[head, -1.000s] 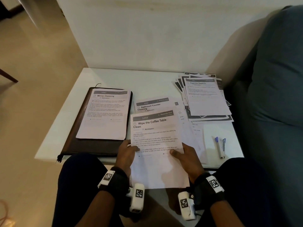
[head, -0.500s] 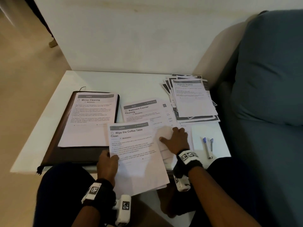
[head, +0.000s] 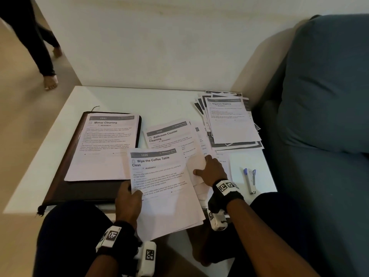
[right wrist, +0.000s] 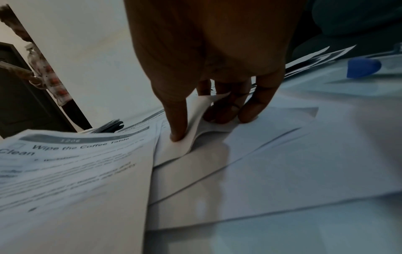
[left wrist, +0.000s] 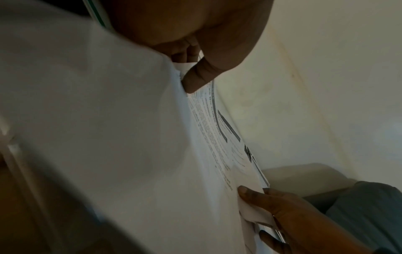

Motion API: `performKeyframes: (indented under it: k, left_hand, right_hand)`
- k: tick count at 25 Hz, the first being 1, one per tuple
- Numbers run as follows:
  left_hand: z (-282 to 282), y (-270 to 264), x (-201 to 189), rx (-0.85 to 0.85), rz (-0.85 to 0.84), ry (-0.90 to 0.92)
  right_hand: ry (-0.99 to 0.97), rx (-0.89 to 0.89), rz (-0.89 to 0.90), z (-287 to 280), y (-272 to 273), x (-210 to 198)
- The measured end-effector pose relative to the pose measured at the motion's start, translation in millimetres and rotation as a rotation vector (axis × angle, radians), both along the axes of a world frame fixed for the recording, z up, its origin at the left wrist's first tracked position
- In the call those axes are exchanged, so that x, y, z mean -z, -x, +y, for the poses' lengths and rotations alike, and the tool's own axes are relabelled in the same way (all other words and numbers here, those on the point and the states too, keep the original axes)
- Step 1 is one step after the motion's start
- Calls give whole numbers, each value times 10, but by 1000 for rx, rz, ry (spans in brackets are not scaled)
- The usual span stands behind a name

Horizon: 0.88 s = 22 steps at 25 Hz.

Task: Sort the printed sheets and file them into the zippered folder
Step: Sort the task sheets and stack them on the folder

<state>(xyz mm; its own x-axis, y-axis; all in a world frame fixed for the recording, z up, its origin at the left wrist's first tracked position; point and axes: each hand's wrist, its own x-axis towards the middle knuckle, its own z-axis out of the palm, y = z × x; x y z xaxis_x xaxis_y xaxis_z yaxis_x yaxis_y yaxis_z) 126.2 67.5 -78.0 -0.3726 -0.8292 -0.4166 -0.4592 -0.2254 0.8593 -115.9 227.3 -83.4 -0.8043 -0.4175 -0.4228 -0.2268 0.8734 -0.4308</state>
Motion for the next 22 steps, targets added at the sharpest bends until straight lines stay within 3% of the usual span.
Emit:
performKeyframes:
  k: [4,8,14,22]
  left_hand:
    - [-14,102,-34,21,104,-43]
    - [-44,316,-79,44,146,-61]
    - [-153,781,-34,114,199,-36]
    - [-101,1372,145,120,255,-68]
  right_hand:
    - [123,92,57,31,139,-92]
    - [196,245,192,85,692,-300]
    - [9,391,203,403,1894,-379]
    - [-75,422,153,580,2329,-46]
